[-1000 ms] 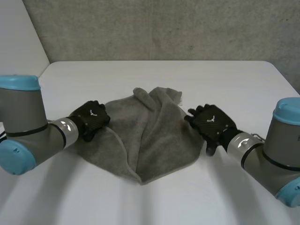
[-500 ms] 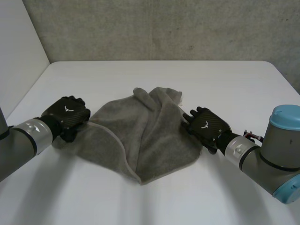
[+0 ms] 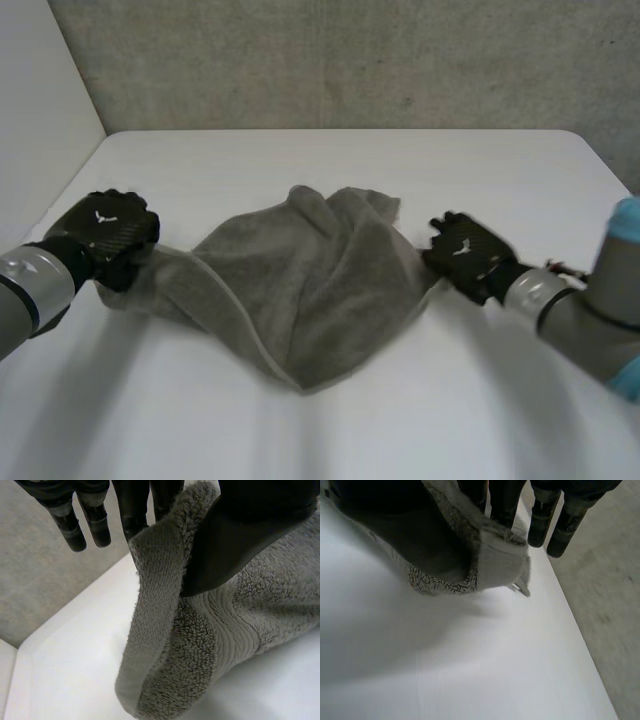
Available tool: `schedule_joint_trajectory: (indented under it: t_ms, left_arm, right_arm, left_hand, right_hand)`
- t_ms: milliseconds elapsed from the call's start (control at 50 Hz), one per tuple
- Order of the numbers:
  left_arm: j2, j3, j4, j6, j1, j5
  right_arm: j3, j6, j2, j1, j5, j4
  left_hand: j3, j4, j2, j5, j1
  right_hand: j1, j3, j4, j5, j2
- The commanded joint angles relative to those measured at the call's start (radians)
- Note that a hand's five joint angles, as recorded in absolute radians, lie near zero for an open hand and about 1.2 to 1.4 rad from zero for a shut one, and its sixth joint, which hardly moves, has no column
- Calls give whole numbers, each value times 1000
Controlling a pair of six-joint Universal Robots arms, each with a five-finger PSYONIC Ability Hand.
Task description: Fold the towel.
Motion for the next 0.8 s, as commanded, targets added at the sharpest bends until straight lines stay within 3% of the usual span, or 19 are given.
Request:
schedule_joint_trajectory:
  t_ms: [20, 140, 220, 360, 520, 800]
  left_arm:
    - [26, -3, 38, -78, 8, -1]
    - [57, -6, 72, -213, -1, 1]
    - [86, -26, 102, -305, -12, 16]
    - [109, -69, 113, -340, -39, 70]
    - [106, -107, 113, -340, -65, 71]
    - [85, -124, 113, -333, -24, 73]
  right_arm:
    - [18, 274, -221, -168, -46, 57]
    - [51, 426, -392, -278, -87, 69]
    - [59, 449, -461, -322, -99, 80]
    - [91, 432, -544, -427, -144, 196]
    - [154, 293, -518, -423, -230, 310]
    - [124, 133, -299, -391, -218, 361]
  left_hand:
    - [-51, -59, 77, 86, 125]
    - [-51, -59, 77, 86, 125]
    - [-51, -59, 77, 86, 125]
    - [-51, -59, 77, 86, 125]
    - [-51, -59, 77, 86, 125]
    - [-51, -59, 77, 86, 125]
  right_hand:
    - [91, -43, -76, 66, 106]
    - [91, -43, -76, 66, 106]
    - [91, -43, -76, 66, 106]
    - [91, -43, -76, 66, 106]
    - [91, -43, -76, 66, 106]
    - [91, -43, -76, 66, 106]
